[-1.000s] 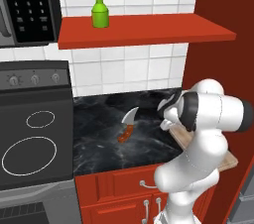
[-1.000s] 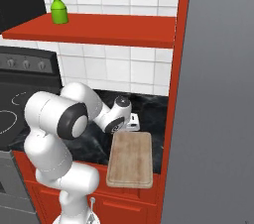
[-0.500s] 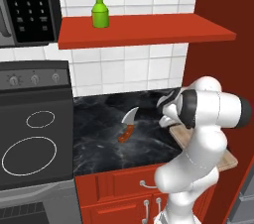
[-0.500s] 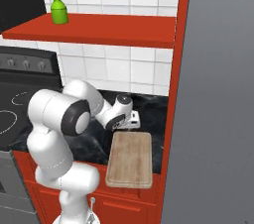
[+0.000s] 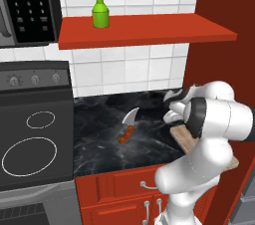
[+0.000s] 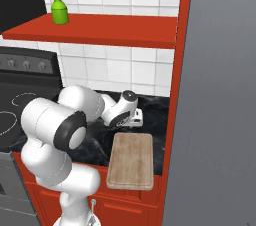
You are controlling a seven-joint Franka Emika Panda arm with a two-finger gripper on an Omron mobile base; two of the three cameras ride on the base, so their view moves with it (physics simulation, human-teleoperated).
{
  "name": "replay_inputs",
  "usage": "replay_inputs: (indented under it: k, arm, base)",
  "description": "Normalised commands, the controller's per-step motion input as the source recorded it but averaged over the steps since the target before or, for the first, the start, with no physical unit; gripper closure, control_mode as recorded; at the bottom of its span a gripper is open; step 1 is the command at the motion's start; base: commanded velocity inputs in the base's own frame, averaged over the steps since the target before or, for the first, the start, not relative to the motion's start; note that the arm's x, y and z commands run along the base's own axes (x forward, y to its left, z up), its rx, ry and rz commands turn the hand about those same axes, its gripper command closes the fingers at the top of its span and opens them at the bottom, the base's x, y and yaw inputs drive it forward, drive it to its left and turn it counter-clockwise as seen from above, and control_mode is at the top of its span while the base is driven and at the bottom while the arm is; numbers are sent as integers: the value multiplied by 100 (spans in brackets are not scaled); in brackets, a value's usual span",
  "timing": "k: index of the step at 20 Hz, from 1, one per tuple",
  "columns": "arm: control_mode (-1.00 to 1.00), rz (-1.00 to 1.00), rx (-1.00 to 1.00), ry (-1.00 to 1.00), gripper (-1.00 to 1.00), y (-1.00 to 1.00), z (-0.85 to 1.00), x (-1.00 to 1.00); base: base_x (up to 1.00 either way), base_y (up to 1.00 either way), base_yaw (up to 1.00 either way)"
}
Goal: Move the cutting board and knife to the sink. Then move spray from the shelves to the counter.
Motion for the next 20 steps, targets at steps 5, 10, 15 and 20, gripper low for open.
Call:
replay_inputs:
  k: [5,10,15,20]
  arm:
    - [-100,0,-1,8,-100,0,55,-7]
    - [-100,0,0,4,-100,-7,53,-39]
    - [-100,-2,0,0,-100,-17,40,-70]
    - [-100,-12,3,0,-100,-9,34,-71]
  base:
    - [0,0,0]
    - [0,0,0]
    - [0,0,0]
    - [0,0,0]
